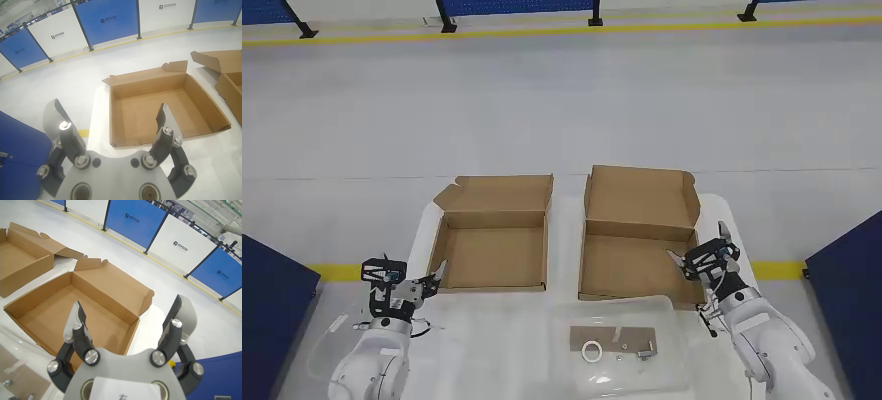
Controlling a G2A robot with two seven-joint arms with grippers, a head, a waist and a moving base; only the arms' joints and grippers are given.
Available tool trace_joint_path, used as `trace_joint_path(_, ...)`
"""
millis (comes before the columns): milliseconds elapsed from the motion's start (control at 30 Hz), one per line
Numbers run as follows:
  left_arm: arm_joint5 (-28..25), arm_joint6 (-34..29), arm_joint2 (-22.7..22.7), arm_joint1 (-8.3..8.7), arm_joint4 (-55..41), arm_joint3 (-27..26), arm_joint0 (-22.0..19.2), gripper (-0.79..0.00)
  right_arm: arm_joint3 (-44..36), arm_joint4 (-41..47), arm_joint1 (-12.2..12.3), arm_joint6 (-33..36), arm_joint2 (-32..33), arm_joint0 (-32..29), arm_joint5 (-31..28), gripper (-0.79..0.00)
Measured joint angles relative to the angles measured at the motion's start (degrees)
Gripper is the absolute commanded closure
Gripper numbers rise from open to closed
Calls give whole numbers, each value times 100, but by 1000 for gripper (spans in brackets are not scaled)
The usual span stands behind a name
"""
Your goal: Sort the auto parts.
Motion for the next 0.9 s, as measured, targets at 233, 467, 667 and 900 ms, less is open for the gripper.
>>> trace_joint_path(233, 0, 0, 0, 0, 0, 0, 0, -785, -404, -125, 71, 461, 135, 75, -1010, -785)
trace_joint_path(467, 0, 0, 0, 0, 0, 0, 0, -785, -540, 74, 112, 1427, 140, 220, -1862, -785)
trace_joint_path(667, 0, 0, 0, 0, 0, 0, 0, -785, -618, -37, 122, 1424, 109, 229, -1946, -785)
trace_joint_path(900, 0, 0, 0, 0, 0, 0, 0, -785, -1048, 500, 171, 3028, 89, 473, -2778, -785)
